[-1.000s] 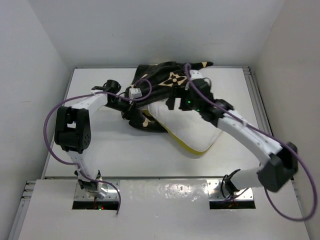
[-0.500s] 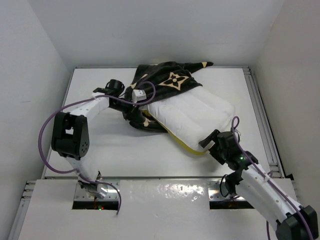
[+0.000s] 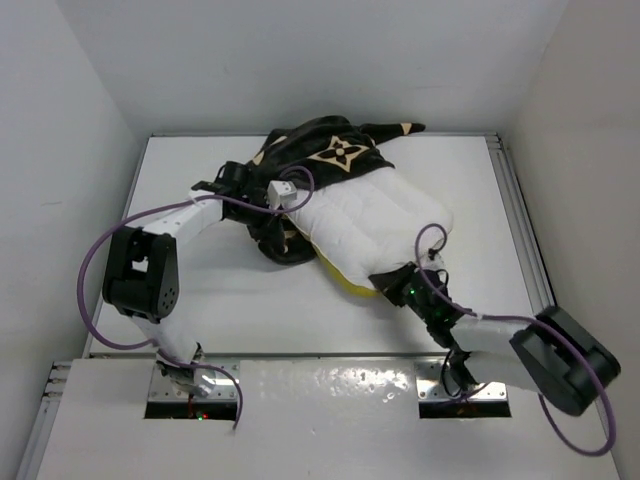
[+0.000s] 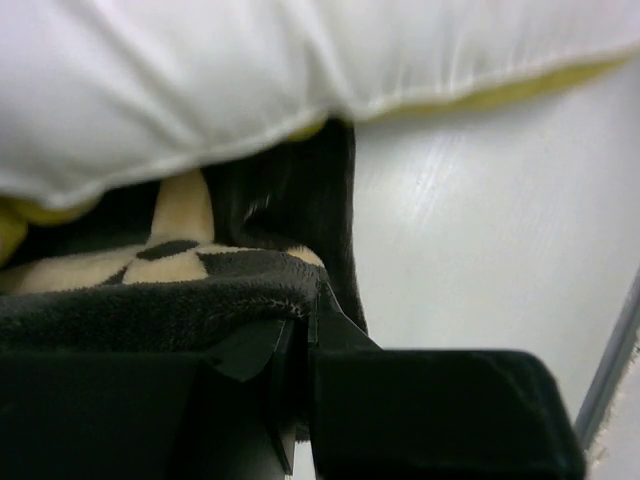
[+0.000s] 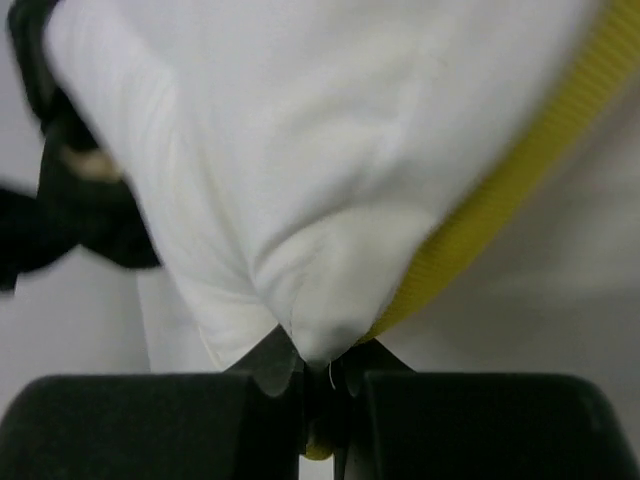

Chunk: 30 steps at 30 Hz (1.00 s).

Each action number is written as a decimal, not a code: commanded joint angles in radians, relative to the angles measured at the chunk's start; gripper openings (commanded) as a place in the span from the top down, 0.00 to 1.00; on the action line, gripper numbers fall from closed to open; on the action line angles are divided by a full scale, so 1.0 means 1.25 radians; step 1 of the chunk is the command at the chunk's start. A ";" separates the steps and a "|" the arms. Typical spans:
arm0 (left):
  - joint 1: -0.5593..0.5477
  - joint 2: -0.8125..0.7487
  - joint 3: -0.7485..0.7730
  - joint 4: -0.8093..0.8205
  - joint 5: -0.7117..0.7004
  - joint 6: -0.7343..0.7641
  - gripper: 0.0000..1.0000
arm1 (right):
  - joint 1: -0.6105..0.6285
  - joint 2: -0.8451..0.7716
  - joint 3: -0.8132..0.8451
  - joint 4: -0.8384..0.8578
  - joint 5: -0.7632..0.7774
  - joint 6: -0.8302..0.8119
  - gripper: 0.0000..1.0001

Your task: Put the pillow into the pillowcase

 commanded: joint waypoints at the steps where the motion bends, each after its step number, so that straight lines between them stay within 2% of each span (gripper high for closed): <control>1: -0.059 -0.009 0.083 0.021 0.038 -0.030 1.00 | 0.140 0.049 0.022 0.464 0.009 -0.161 1.00; 2: -0.075 -0.008 0.105 0.001 0.048 -0.009 1.00 | 0.214 0.070 0.103 0.487 0.032 -0.219 1.00; 3: -0.109 -0.004 0.131 -0.025 0.054 0.021 1.00 | 0.241 0.083 0.140 0.494 0.082 -0.312 1.00; 4: -0.141 -0.005 0.176 -0.093 0.068 0.098 1.00 | 0.278 0.117 0.198 0.549 0.110 -0.349 1.00; 6: -0.161 -0.012 0.203 -0.163 0.097 0.177 1.00 | 0.301 0.163 0.238 0.647 0.183 -0.440 1.00; 8: -0.164 -0.017 0.210 -0.266 0.155 0.296 1.00 | 0.315 0.228 0.277 0.747 0.252 -0.449 1.00; 9: -0.158 -0.015 0.210 -0.306 0.177 0.344 1.00 | 0.314 0.246 0.286 0.765 0.289 -0.438 1.00; 10: -0.149 -0.010 0.211 -0.404 0.199 0.452 1.00 | 0.311 0.261 0.295 0.778 0.339 -0.440 1.00; 12: -0.134 0.031 0.230 -0.529 0.243 0.563 1.00 | 0.311 0.290 0.327 0.777 0.376 -0.473 1.00; 15: -0.129 0.035 0.206 -0.551 0.238 0.554 1.00 | 0.292 0.321 0.362 0.766 0.439 -0.496 1.00; 19: -0.094 0.008 0.178 -0.551 0.252 0.571 1.00 | 0.250 0.314 0.368 0.777 0.513 -0.597 1.00; 23: -0.046 0.001 0.176 -0.550 0.236 0.573 1.00 | 0.180 0.266 0.351 0.796 0.478 -0.600 1.00; 25: -0.028 0.009 0.165 -0.550 0.238 0.574 1.00 | 0.190 0.262 0.341 0.779 0.438 -0.576 1.00; 28: -0.013 0.048 0.160 -0.550 0.255 0.563 1.00 | 0.236 0.296 0.309 0.803 0.466 -0.548 1.00; 30: -0.004 0.072 0.160 -0.549 0.260 0.560 1.00 | 0.262 0.333 0.298 0.807 0.442 -0.492 1.00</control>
